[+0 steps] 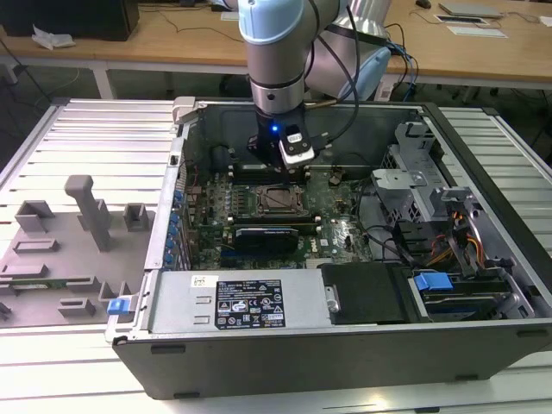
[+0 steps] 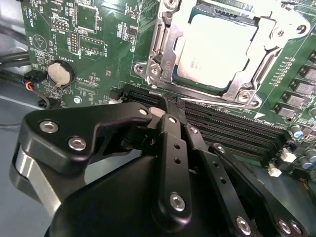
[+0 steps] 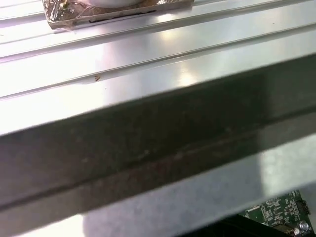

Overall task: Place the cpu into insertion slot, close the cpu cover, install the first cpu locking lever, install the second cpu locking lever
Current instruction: 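Install the first cpu locking lever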

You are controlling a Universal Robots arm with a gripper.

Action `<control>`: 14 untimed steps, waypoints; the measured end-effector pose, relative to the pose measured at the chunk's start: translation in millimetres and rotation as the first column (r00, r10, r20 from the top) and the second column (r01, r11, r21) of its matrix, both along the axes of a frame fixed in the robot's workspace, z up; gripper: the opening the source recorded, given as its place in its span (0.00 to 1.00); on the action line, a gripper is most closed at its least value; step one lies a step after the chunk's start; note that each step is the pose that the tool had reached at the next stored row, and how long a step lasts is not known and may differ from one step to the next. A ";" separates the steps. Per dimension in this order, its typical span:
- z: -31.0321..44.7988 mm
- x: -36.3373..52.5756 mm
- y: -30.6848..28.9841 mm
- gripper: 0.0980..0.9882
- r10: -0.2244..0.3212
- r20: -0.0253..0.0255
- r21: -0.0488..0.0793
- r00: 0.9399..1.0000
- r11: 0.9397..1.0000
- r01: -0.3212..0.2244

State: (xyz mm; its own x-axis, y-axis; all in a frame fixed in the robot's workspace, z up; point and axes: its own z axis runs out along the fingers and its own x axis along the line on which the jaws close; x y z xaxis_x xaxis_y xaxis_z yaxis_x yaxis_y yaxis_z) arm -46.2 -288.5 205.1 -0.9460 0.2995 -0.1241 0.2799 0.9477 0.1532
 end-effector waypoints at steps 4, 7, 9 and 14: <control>-0.4 -0.5 0.3 0.01 -0.016 0.000 -0.003 1.000 1.000 0.016; -0.7 -1.3 0.4 0.01 -0.026 0.001 -0.005 1.000 1.000 0.026; -1.5 -1.4 0.4 0.01 -0.033 0.001 -0.009 0.999 0.999 0.033; -4.4 -1.4 0.4 0.01 -0.048 0.003 -0.023 0.999 0.999 0.048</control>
